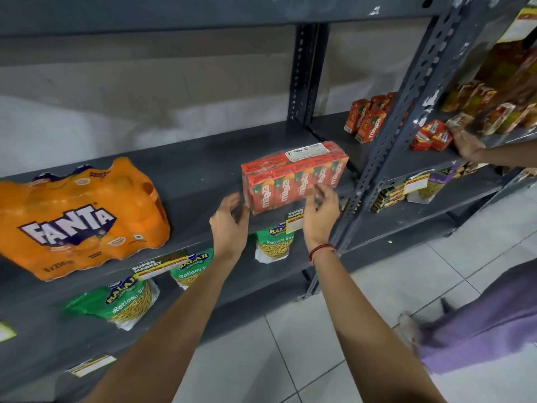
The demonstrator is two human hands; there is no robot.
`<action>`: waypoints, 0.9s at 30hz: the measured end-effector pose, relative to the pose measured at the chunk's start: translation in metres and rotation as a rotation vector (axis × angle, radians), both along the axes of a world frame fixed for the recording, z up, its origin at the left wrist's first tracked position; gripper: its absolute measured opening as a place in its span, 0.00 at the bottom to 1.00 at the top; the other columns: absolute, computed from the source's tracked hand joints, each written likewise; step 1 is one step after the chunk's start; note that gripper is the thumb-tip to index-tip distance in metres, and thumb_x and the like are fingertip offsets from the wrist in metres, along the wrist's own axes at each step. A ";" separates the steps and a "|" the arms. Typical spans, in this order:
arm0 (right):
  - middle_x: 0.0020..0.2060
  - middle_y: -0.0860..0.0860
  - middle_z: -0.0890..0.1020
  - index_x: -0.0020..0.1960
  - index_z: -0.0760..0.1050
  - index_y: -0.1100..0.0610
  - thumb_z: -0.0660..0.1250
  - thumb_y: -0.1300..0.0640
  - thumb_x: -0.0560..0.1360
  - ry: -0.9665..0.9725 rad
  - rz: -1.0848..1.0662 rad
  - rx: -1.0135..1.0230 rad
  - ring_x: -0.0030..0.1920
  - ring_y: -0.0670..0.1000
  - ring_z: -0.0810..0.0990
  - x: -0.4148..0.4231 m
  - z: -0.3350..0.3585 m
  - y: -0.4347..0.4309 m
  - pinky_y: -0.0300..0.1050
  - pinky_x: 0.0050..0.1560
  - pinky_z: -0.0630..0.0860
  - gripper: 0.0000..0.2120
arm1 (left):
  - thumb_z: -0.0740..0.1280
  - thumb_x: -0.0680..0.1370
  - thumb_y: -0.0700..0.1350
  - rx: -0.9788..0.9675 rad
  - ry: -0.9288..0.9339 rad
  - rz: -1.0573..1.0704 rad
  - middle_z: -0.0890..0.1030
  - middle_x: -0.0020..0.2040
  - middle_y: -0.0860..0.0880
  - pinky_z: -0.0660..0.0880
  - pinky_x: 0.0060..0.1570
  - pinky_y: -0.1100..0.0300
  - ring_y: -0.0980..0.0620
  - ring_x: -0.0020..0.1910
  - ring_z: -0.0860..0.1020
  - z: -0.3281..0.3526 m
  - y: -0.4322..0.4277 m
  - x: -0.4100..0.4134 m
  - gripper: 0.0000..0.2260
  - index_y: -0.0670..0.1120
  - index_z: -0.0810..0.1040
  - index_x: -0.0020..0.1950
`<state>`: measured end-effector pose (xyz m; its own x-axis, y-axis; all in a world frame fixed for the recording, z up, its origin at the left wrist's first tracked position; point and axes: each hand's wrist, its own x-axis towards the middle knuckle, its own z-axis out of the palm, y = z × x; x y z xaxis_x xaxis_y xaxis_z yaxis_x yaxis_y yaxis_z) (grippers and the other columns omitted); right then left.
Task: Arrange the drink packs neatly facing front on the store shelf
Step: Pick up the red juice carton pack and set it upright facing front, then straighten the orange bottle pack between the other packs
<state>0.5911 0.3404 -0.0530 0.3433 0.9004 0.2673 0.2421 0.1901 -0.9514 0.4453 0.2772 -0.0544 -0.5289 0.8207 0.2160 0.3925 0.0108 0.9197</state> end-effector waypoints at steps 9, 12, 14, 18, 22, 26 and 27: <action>0.53 0.54 0.78 0.57 0.74 0.57 0.68 0.50 0.74 -0.056 0.531 0.067 0.52 0.50 0.77 -0.130 -0.002 -0.076 0.45 0.49 0.78 0.15 | 0.66 0.77 0.45 0.111 0.040 0.355 0.81 0.46 0.52 0.68 0.41 0.80 0.62 0.42 0.78 -0.015 -0.116 -0.102 0.08 0.45 0.78 0.54; 0.60 0.54 0.74 0.64 0.69 0.57 0.72 0.45 0.70 -0.171 0.698 -0.016 0.59 0.50 0.74 -0.164 -0.005 -0.084 0.49 0.57 0.75 0.28 | 0.68 0.76 0.48 0.157 0.020 0.561 0.80 0.46 0.46 0.69 0.37 0.79 0.63 0.38 0.75 -0.016 -0.146 -0.143 0.09 0.45 0.76 0.52; 0.65 0.55 0.71 0.69 0.64 0.57 0.73 0.42 0.67 -0.223 0.781 -0.089 0.65 0.52 0.70 -0.182 -0.006 -0.088 0.49 0.63 0.71 0.38 | 0.70 0.74 0.49 0.165 0.019 0.650 0.75 0.49 0.43 0.68 0.37 0.77 0.62 0.38 0.74 -0.016 -0.160 -0.169 0.14 0.44 0.73 0.54; 0.63 0.56 0.74 0.68 0.64 0.56 0.74 0.42 0.66 -0.269 0.836 -0.088 0.60 0.48 0.72 -0.207 -0.004 -0.095 0.43 0.57 0.69 0.37 | 0.70 0.72 0.55 0.094 -0.023 0.639 0.67 0.63 0.44 0.67 0.53 0.69 0.53 0.57 0.70 -0.017 -0.179 -0.212 0.32 0.42 0.63 0.69; 0.58 0.58 0.78 0.64 0.68 0.60 0.71 0.44 0.70 -0.323 0.839 -0.050 0.57 0.56 0.78 -0.211 -0.003 -0.093 0.55 0.56 0.78 0.30 | 0.66 0.74 0.56 -0.060 -0.122 0.395 0.72 0.68 0.47 0.70 0.57 0.57 0.50 0.62 0.73 -0.020 -0.178 -0.232 0.31 0.47 0.61 0.73; 0.58 0.57 0.79 0.63 0.68 0.59 0.70 0.43 0.70 -0.353 0.852 -0.037 0.56 0.56 0.79 -0.208 -0.001 -0.090 0.54 0.55 0.78 0.29 | 0.65 0.75 0.56 -0.069 -0.139 0.420 0.75 0.66 0.45 0.71 0.55 0.57 0.47 0.61 0.75 -0.022 -0.174 -0.233 0.29 0.47 0.63 0.72; 0.58 0.57 0.79 0.63 0.68 0.59 0.70 0.43 0.70 -0.355 0.851 -0.039 0.56 0.56 0.79 -0.205 -0.001 -0.089 0.54 0.55 0.78 0.29 | 0.65 0.75 0.56 -0.072 -0.128 0.419 0.75 0.66 0.45 0.72 0.55 0.57 0.47 0.61 0.75 -0.022 -0.173 -0.230 0.29 0.46 0.63 0.72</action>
